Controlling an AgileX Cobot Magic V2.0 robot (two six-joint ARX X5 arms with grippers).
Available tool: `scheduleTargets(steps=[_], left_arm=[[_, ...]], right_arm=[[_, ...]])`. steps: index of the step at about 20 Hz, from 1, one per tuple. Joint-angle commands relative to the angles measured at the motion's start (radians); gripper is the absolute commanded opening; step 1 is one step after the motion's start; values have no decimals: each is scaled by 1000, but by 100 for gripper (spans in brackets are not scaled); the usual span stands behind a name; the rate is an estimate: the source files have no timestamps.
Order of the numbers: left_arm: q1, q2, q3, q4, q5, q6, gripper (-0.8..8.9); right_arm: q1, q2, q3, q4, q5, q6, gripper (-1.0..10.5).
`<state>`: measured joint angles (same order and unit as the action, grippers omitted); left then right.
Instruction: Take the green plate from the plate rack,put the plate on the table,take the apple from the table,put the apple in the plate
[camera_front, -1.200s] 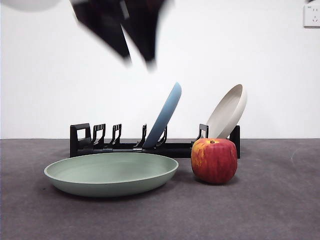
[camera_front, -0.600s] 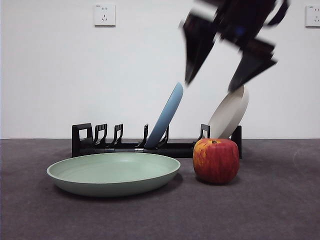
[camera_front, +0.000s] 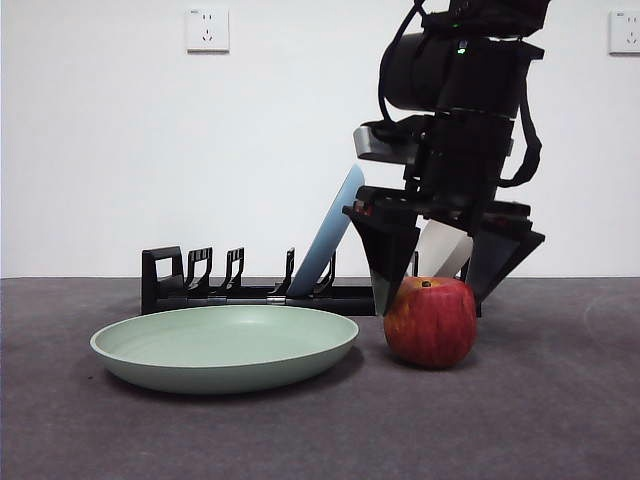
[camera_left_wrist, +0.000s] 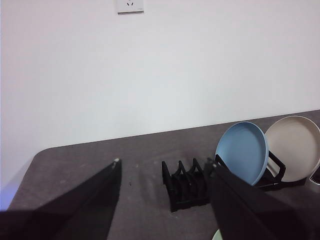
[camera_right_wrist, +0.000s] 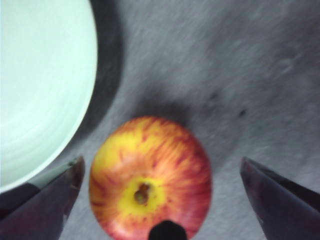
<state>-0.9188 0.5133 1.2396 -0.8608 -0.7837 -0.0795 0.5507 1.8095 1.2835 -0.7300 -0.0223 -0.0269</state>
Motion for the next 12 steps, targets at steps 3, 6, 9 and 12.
scheduleTargets(steps=[3,6,9,12], left_arm=[[2,-3,-6,-11,-2,-7,281],[2,-3,-6,-28,-2,-7,281],[2,-3,-6,-42,0,-7,281],[2,-3,-6,-43,1,-8,281]], right_arm=[[2,21,2,-13,-5,-8,385],[2,21,2,-16,-5,-8,-16],[2,17,3,-15,-4,-8,-8],[7,-22,53,-38,-5,24,-8]])
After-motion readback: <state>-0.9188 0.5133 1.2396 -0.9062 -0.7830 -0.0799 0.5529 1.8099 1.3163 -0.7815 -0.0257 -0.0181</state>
